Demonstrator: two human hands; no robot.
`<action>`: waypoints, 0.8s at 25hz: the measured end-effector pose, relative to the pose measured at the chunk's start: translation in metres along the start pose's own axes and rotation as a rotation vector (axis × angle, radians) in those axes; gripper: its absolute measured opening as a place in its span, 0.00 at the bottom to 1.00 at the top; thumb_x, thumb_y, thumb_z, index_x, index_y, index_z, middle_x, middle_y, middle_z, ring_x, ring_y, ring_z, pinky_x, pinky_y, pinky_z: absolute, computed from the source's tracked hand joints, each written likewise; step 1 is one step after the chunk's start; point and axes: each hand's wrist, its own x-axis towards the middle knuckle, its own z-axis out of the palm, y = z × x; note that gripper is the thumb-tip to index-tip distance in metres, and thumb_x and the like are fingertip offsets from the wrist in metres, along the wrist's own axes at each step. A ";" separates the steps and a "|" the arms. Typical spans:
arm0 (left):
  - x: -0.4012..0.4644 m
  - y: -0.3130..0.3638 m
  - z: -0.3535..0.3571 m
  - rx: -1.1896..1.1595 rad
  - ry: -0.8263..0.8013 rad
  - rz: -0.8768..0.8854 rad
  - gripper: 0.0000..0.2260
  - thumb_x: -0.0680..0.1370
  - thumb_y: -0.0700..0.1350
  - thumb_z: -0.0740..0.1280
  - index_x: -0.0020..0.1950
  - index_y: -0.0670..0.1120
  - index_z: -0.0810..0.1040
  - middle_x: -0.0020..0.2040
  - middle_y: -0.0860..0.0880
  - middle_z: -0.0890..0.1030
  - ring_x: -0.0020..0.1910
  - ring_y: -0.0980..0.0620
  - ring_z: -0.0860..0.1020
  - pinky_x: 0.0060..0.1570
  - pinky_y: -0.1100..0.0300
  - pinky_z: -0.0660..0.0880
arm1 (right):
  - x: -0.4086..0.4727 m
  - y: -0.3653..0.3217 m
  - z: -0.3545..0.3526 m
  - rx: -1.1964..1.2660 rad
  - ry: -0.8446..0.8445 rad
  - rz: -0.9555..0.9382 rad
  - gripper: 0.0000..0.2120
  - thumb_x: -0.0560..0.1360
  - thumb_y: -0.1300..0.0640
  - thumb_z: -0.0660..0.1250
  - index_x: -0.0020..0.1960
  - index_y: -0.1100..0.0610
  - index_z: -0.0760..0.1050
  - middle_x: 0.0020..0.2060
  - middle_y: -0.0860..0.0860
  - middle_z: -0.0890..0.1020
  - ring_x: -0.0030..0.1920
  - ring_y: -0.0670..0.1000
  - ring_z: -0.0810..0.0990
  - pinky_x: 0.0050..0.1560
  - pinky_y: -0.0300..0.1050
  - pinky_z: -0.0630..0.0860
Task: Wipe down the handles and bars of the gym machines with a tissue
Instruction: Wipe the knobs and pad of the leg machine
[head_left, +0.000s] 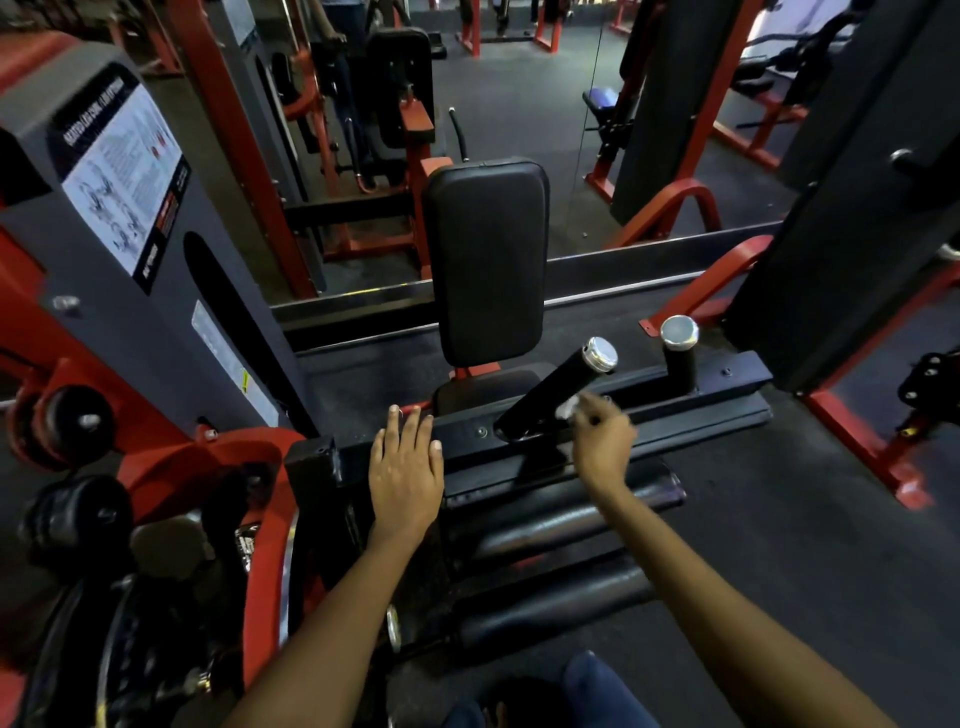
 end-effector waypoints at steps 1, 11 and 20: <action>0.000 0.000 0.000 -0.006 0.001 -0.005 0.23 0.82 0.50 0.48 0.68 0.43 0.74 0.68 0.45 0.75 0.74 0.43 0.65 0.69 0.47 0.66 | 0.009 -0.003 -0.006 0.056 0.033 0.005 0.09 0.73 0.72 0.61 0.47 0.65 0.79 0.37 0.52 0.74 0.36 0.44 0.74 0.41 0.40 0.71; 0.001 -0.001 0.000 0.001 0.002 0.004 0.24 0.82 0.51 0.47 0.69 0.43 0.74 0.70 0.45 0.73 0.74 0.44 0.63 0.69 0.47 0.65 | -0.014 0.029 0.010 -0.258 -0.259 -0.242 0.11 0.71 0.66 0.62 0.35 0.52 0.72 0.35 0.52 0.70 0.38 0.47 0.69 0.42 0.41 0.66; 0.002 -0.001 0.002 0.007 -0.012 0.000 0.24 0.82 0.51 0.47 0.69 0.44 0.73 0.70 0.46 0.73 0.75 0.44 0.62 0.70 0.47 0.65 | 0.016 0.018 0.029 -0.057 -0.193 -0.129 0.15 0.63 0.66 0.56 0.46 0.64 0.75 0.45 0.57 0.76 0.45 0.50 0.75 0.46 0.38 0.72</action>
